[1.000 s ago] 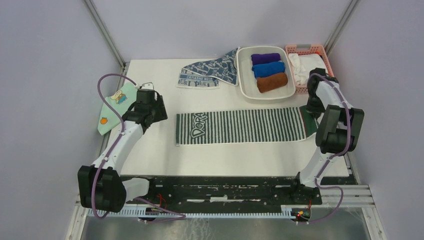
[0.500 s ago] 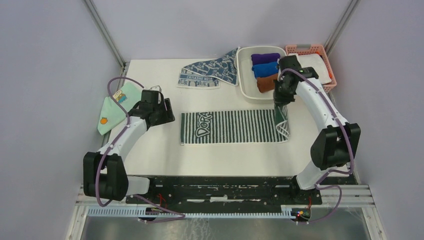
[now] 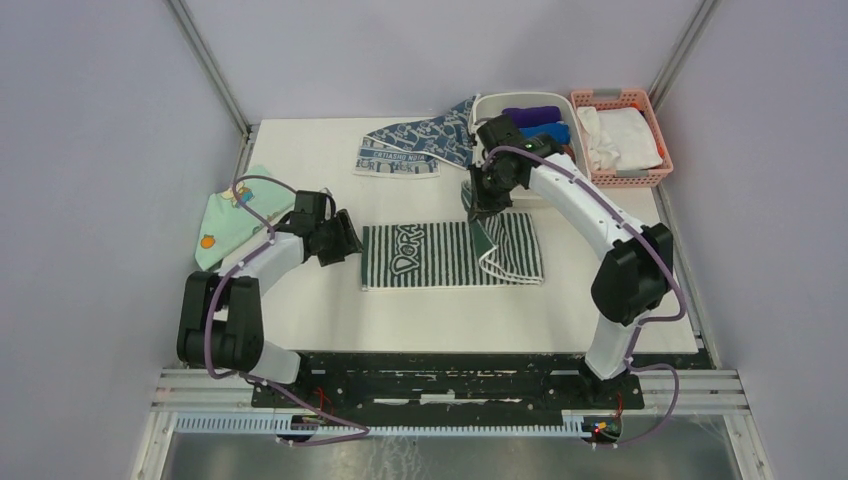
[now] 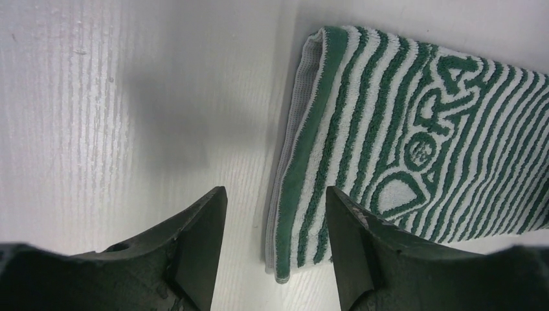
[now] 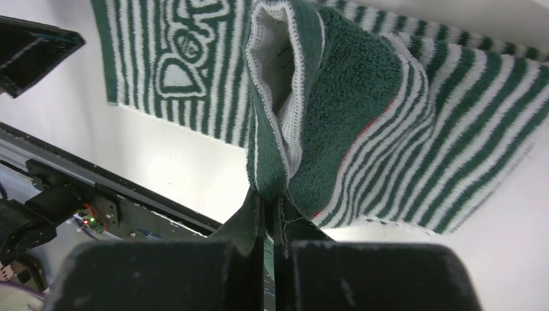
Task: Roll the towels
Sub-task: Fold the towel at the center of the board.
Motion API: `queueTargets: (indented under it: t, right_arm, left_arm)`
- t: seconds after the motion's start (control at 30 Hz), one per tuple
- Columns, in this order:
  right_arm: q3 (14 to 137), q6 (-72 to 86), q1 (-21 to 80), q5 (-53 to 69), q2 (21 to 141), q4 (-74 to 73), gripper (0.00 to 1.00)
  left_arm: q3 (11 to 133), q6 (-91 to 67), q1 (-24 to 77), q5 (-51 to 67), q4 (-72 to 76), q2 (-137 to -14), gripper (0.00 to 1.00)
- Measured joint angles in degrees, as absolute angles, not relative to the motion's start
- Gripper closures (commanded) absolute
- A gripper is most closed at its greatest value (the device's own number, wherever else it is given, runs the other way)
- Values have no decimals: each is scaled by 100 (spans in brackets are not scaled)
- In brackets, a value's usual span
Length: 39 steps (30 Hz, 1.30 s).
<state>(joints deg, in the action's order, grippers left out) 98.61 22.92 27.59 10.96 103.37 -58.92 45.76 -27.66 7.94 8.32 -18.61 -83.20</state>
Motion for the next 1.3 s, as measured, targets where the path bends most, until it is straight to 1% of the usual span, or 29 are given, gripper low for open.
queueTargets:
  t: [0.13, 0.37, 0.53, 0.7, 0.87, 0.97, 1.07, 1.3]
  right_arm:
    - [9998, 2600, 3118, 1173, 10547, -5745, 99]
    - [10619, 3013, 3627, 1140, 10995, -5621, 99]
    - [10720, 3271, 3916, 1000, 11104, -5408, 99]
    - [10877, 3461, 4121, 943, 11472, -5137, 99]
    - [10816, 3695, 4246, 873, 11874, -4733, 99]
    - [10713, 3824, 4281, 871, 12042, -4440, 95]
    - [10702, 3905, 4305, 904, 12241, -4150, 95]
    - [10689, 3970, 4309, 1540, 12676, -3793, 96]
  left_arm:
    - [4499, -2877, 794, 947, -1708, -8466, 39]
    - [4429, -2934, 794, 987, -1577, -8702, 46]
    - [4388, -2936, 801, 1048, -1564, -8759, 49]
    - [4386, -2936, 814, 1068, -1559, -8761, 51]
    - [4383, -2936, 838, 1068, -1549, -8761, 54]
    - [4377, -2936, 851, 1068, -1522, -8764, 55]
    - [4364, -2936, 875, 1068, -1507, -8766, 57]
    - [4364, -2936, 919, 1068, -1468, -8827, 63]
